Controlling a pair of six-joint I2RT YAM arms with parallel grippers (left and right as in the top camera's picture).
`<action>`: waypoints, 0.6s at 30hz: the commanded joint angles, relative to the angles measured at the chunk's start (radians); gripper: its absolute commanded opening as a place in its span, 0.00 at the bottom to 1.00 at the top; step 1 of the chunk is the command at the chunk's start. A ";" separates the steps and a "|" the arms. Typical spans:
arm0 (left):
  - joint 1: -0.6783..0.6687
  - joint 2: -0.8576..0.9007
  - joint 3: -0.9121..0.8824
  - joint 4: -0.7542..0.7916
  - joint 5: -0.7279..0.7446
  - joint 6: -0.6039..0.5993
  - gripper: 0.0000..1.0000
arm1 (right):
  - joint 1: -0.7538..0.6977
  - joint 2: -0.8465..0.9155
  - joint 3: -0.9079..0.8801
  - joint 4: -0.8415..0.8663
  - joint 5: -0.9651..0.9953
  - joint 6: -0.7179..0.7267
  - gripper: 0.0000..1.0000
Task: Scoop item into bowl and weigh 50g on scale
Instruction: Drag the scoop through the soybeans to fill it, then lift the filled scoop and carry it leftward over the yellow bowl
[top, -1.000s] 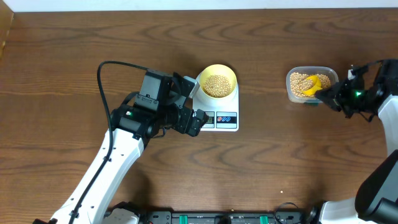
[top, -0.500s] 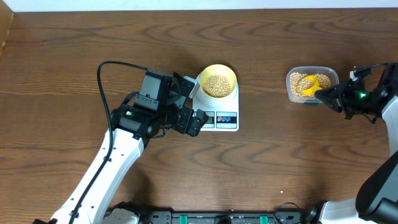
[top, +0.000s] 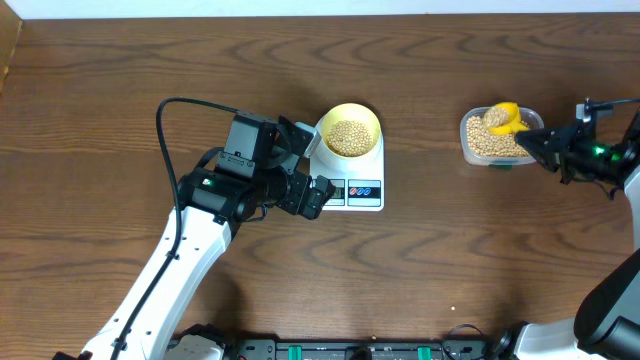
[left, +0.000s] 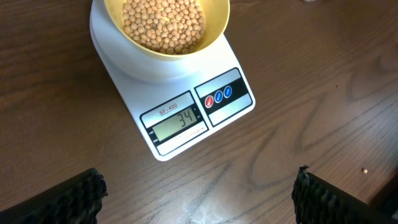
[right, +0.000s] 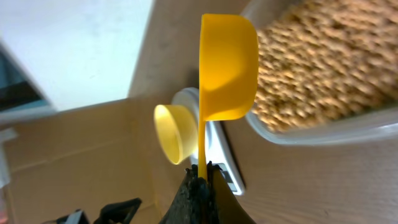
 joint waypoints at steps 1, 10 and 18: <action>-0.001 0.002 0.000 -0.001 -0.006 -0.006 0.98 | -0.003 0.009 -0.005 0.063 -0.178 0.005 0.01; -0.001 0.002 0.000 -0.001 -0.006 -0.006 0.98 | 0.101 0.009 -0.005 0.283 -0.232 0.117 0.01; -0.001 0.002 0.000 -0.001 -0.006 -0.006 0.98 | 0.304 0.009 -0.005 0.622 -0.206 0.327 0.01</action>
